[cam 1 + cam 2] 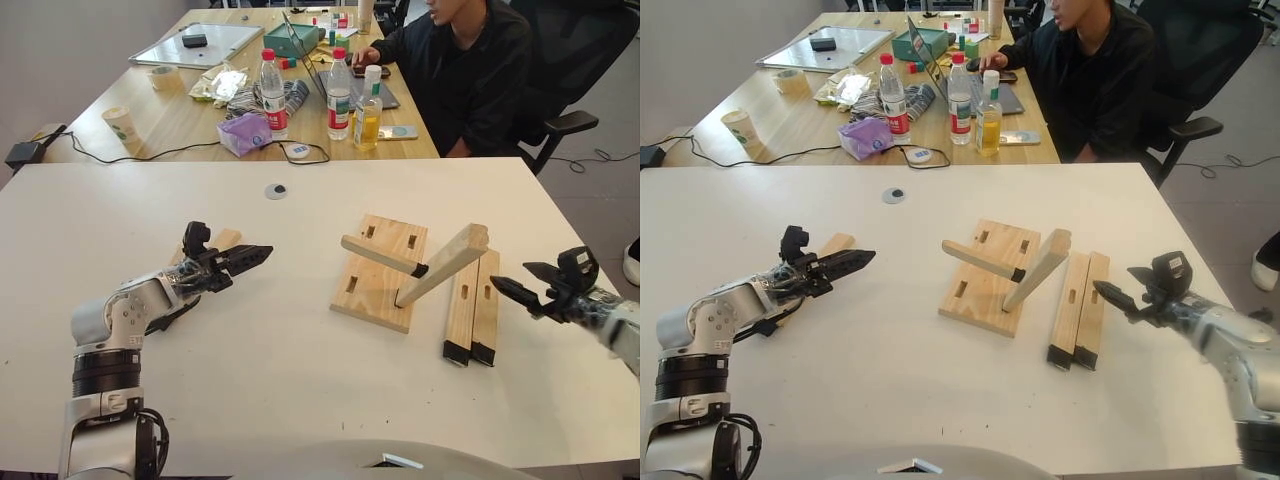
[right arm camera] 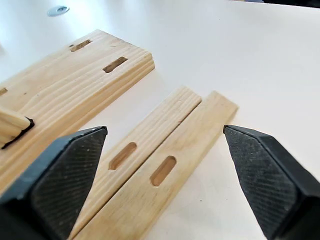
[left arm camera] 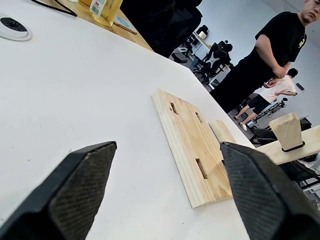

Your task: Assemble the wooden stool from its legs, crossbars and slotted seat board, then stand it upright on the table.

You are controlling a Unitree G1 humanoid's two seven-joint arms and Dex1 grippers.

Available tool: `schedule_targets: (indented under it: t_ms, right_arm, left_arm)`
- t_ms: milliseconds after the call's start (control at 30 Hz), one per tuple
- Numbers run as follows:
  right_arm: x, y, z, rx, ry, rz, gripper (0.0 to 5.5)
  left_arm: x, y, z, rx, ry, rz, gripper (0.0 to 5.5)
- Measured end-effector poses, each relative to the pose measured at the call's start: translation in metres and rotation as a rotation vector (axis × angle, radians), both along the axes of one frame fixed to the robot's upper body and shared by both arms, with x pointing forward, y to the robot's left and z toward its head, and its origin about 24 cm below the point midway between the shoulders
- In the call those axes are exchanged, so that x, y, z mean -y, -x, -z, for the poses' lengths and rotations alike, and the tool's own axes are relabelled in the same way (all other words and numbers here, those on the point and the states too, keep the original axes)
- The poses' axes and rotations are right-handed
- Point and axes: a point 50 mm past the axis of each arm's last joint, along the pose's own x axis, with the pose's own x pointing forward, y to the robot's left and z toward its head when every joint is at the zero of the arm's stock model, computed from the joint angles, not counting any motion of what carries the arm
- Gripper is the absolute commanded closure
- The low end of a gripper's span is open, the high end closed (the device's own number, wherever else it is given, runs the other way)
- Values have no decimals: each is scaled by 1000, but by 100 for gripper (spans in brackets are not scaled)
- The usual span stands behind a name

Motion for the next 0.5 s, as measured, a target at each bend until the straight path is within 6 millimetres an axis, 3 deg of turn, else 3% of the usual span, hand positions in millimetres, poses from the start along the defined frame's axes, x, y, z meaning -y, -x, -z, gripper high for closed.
schedule_targets:
  t_ms: [100,500]
  right_arm:
    - [-7,9,26,-111,94,46,121]
    - [19,15,27,-139,275,75,121]
  left_arm:
    - [1,-1,-1,4,-2,-1,168]
    - [5,0,-2,12,18,-11,168]
